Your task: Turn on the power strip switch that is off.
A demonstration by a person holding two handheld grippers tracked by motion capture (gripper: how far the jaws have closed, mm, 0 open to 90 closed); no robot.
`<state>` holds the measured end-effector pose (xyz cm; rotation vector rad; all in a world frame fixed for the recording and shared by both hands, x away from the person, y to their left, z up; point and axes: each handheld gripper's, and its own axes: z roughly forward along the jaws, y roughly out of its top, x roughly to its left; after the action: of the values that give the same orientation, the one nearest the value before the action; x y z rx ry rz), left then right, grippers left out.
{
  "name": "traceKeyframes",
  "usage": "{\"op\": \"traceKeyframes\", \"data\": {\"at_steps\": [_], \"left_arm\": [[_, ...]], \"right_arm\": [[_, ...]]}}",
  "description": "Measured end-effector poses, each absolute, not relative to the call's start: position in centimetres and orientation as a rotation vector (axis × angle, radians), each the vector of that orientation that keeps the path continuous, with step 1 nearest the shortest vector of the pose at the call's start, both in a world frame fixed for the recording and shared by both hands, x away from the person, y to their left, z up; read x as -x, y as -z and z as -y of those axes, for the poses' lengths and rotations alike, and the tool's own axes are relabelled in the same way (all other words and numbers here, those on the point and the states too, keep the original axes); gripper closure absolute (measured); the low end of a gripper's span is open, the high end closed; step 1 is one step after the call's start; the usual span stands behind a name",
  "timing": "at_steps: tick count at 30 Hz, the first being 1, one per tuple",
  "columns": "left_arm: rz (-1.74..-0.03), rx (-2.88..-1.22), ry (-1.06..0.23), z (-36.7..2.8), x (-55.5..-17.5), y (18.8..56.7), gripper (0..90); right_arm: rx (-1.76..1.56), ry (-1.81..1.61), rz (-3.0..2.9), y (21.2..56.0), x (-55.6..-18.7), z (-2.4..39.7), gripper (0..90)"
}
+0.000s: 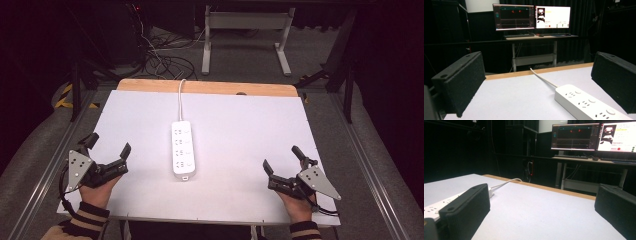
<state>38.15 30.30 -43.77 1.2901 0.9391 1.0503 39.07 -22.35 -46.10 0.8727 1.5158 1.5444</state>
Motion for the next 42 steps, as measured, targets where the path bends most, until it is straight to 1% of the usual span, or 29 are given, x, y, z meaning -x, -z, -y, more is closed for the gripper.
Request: {"op": "traceKeyframes", "data": {"at_steps": [12, 22, 23, 26, 27, 28, 29, 30, 31, 32, 33, 34, 35, 38, 39, 40, 42], "left_arm": [[-0.951, -1.289, -1.057, -30.3, -38.2, 43.7, 0.0], [-1.005, -1.273, -1.046, -30.4, -38.1, 43.4, 0.0], [-1.003, -1.261, -1.045, -30.5, -38.0, 43.3, 1.9], [-0.991, -1.266, -1.037, -30.5, -37.8, 43.2, 10.4], [-0.982, -1.272, -1.026, -30.5, -37.7, 43.2, 19.0], [-0.966, -1.278, -1.014, -30.6, -37.6, 43.2, 29.7], [-0.948, -1.286, -1.010, -30.6, -37.5, 43.2, 36.3], [-0.937, -1.290, -1.015, -30.6, -37.4, 43.2, 36.3], [-0.922, -1.295, -1.018, -30.6, -37.3, 43.3, 52.6], [-0.914, -1.299, -1.012, -30.5, -37.3, 43.3, 52.6], [-0.910, -1.300, -1.014, -30.5, -37.3, 43.3, 56.0], [-0.902, -1.310, -1.008, -30.5, -37.3, 43.3, 67.2], [-0.903, -1.315, -1.000, -30.5, -37.2, 43.3, 70.6], [-0.906, -1.340, -0.989, -30.6, -37.2, 43.4, 87.2], [-0.910, -1.350, -0.989, -30.6, -37.1, 43.3, 87.2], [-0.913, -1.352, -0.979, -30.7, -37.2, 43.3, 89.7], [-0.925, -1.376, -0.949, -30.8, -37.2, 43.2, 89.8]], "right_arm": [[-0.871, -1.538, -1.510, 46.0, -39.0, 22.5, 0.8], [-0.869, -1.536, -1.510, 46.0, -39.0, 22.5, 0.7], [-0.869, -1.536, -1.512, 46.1, -39.0, 22.5, 0.7], [-0.867, -1.537, -1.512, 46.0, -39.0, 22.5, 0.8], [-0.869, -1.535, -1.511, 46.0, -39.0, 22.5, 0.8], [-0.867, -1.540, -1.510, 46.0, -39.0, 22.5, 0.8], [-0.869, -1.539, -1.510, 46.0, -39.0, 22.5, 0.8], [-0.869, -1.539, -1.510, 46.0, -39.0, 22.5, 0.8], [-0.869, -1.538, -1.510, 46.0, -39.0, 22.5, 0.8], [-0.869, -1.538, -1.510, 46.0, -39.0, 22.5, 0.8], [-0.868, -1.536, -1.512, 46.1, -39.0, 22.5, 0.8], [-0.868, -1.537, -1.513, 46.1, -39.0, 22.4, 0.8], [-0.868, -1.537, -1.513, 46.1, -39.0, 22.4, 0.8], [-0.871, -1.539, -1.515, 46.1, -39.0, 22.4, 0.8], [-0.871, -1.539, -1.515, 46.1, -39.0, 22.4, 0.8], [-0.873, -1.537, -1.517, 46.1, -39.0, 22.4, 0.8], [-0.874, -1.539, -1.519, 46.1, -39.0, 22.4, 0.8]]}}
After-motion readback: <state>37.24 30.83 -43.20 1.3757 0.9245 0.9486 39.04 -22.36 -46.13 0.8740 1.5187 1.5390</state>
